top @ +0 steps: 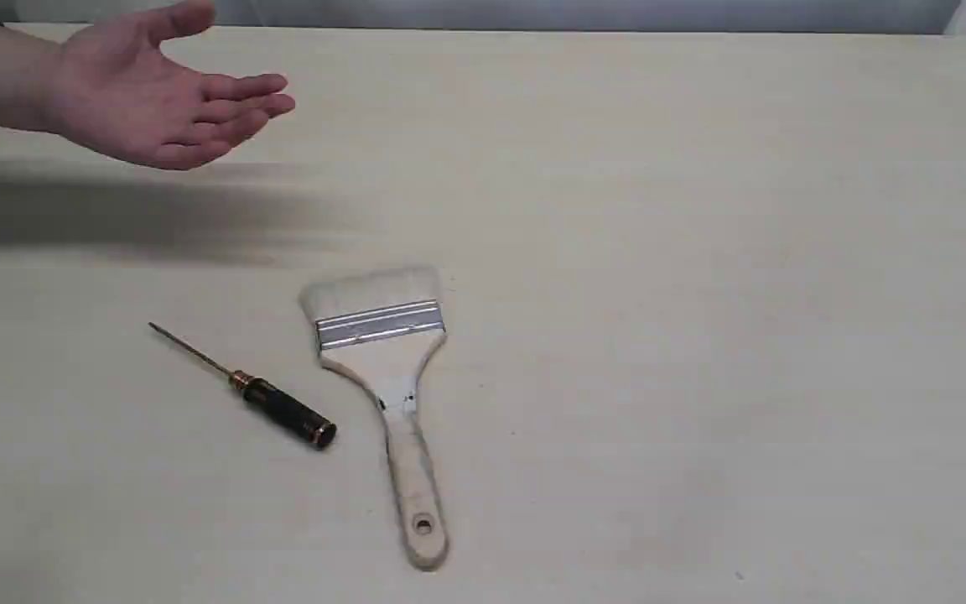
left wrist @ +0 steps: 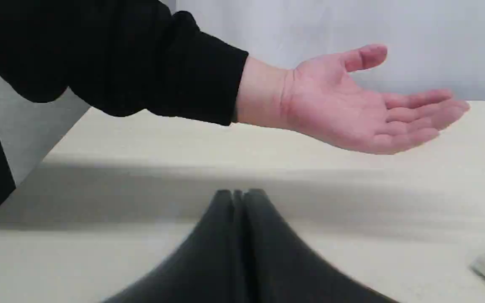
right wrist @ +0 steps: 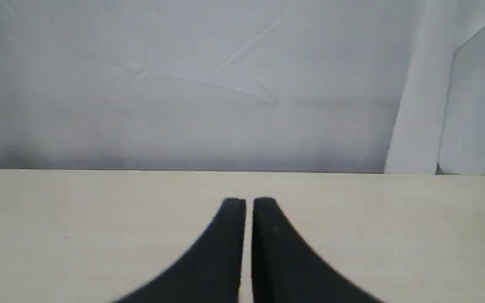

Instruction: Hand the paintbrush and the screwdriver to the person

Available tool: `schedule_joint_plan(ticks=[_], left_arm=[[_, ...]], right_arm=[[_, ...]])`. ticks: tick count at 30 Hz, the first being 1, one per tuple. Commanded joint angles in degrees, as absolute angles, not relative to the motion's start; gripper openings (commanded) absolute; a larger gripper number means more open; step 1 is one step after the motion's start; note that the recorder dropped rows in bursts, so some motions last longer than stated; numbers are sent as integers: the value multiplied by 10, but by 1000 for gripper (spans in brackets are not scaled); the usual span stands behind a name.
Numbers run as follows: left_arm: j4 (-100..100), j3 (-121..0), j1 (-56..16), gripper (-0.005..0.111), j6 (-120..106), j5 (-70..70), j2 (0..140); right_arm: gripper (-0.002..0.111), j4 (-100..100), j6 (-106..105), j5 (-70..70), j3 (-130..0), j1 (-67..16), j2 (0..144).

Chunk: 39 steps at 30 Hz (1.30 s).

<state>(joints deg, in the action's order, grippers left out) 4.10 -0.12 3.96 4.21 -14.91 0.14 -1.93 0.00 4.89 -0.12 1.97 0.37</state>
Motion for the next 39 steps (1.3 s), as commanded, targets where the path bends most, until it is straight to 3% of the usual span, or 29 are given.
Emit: schedule_joint_plan(ticks=[1,9,16,21,26,31,39], left_arm=[[38,0,36,0,43,-143,0],[38,0,36,0,43,-143,0],[41,0,36,0,43,-143,0],[41,0,36,0,43,-143,0],[41,0,36,0,43,-143,0],[41,0,36,0,43,-143,0],[39,0,36,0,43,-143,0]], right_arm=[[5,-26,0,48,0,18,0],[5,-29,9,48,0,18,0],[5,-159,9,-18,0,18,0],[23,-157,65,-52,0,-2,0],[47,-129,66,-41,-79,-114,10],[48,-82,45,23,-199,-228,125],[48,-66,-8,255,-452,-345,483]])
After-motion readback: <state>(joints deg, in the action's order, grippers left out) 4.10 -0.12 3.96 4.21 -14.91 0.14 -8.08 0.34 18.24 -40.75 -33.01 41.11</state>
